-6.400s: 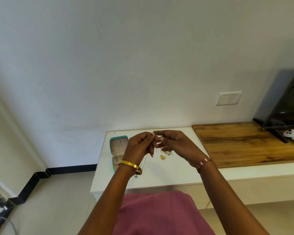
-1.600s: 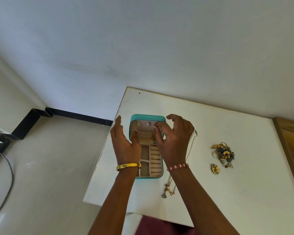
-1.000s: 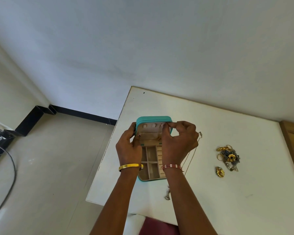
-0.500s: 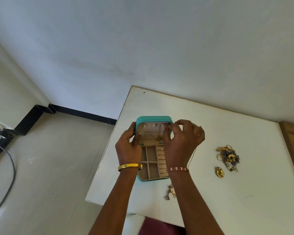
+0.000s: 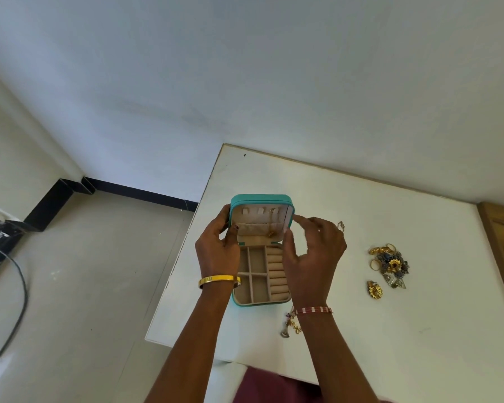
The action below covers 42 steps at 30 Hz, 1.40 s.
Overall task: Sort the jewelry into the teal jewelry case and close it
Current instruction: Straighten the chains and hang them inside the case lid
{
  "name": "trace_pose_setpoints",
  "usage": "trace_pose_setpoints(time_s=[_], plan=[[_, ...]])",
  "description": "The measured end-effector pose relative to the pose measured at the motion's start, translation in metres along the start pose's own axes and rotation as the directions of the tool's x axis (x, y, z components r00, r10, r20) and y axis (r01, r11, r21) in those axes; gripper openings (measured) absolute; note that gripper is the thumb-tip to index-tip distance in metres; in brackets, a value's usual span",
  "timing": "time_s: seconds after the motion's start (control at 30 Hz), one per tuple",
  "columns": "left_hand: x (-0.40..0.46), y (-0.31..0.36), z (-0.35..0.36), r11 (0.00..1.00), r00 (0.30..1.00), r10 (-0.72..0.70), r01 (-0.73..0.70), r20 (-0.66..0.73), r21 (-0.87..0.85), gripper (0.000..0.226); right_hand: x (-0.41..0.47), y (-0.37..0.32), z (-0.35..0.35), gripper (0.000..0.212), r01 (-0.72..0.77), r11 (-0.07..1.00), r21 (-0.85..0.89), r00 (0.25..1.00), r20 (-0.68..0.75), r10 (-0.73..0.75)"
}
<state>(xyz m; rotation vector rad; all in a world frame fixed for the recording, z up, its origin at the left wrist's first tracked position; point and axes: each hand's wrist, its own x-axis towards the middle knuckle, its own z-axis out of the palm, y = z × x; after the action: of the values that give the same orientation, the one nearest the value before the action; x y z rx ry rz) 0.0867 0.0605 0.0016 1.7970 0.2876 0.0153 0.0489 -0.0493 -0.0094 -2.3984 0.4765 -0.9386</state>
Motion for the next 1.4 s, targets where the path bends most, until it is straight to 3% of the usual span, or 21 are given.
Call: trace_pose_setpoints(time_s=[0.1, 0.33, 0.53, 0.77, 0.87, 1.0, 1.13, 1.27, 1.4], plan=[[0.001, -0.003, -0.002, 0.999, 0.999, 0.041, -0.042, 0.033, 0.010, 0.046, -0.001, 0.002, -0.013, 0.019, -0.131, 0.978, 0.163, 0.990, -0.037, 0.139], [-0.010, -0.011, -0.008, 0.998, 0.997, 0.054, -0.055, 0.052, 0.023, 0.051, -0.017, 0.021, -0.037, 0.018, -0.267, 0.928, 0.261, 0.963, 0.046, 0.265], [-0.045, -0.009, -0.018, 1.000, 0.993, 0.004, -0.005, -0.121, -0.016, 0.038, -0.044, 0.038, -0.073, 0.012, -0.448, 0.871, 0.203, 0.894, 0.124, 0.430], [-0.097, -0.011, -0.018, 0.998, 0.988, -0.031, 0.024, -0.149, -0.052, 0.028, -0.082, 0.038, -0.094, 0.008, -0.533, 0.843, 0.073, 0.815, 0.311, 0.489], [-0.119, -0.014, -0.011, 0.999, 0.993, -0.051, 0.051, -0.107, -0.006, 0.024, -0.092, 0.034, -0.094, 0.008, -0.488, 0.872, 0.032, 0.817, 0.369, 0.443], [-0.137, -0.019, -0.005, 0.997, 0.998, -0.067, 0.067, -0.017, 0.038, 0.023, -0.101, 0.030, -0.092, 0.013, -0.312, 0.948, -0.064, 0.839, 0.450, 0.306], [-0.136, -0.024, -0.003, 0.994, 0.995, -0.071, 0.065, 0.067, 0.082, 0.023, -0.099, 0.037, -0.092, 0.018, -0.231, 0.961, -0.149, 0.846, 0.456, 0.274], [-0.136, -0.027, 0.000, 0.992, 0.992, -0.056, 0.043, 0.111, 0.118, 0.023, -0.098, 0.039, -0.092, 0.027, -0.090, 0.981, -0.172, 0.813, 0.556, 0.172], [-0.136, -0.028, 0.001, 0.990, 0.991, -0.068, 0.053, 0.115, 0.129, 0.023, -0.099, 0.038, -0.093, 0.017, 0.024, 0.979, -0.202, 0.820, 0.564, 0.096]])
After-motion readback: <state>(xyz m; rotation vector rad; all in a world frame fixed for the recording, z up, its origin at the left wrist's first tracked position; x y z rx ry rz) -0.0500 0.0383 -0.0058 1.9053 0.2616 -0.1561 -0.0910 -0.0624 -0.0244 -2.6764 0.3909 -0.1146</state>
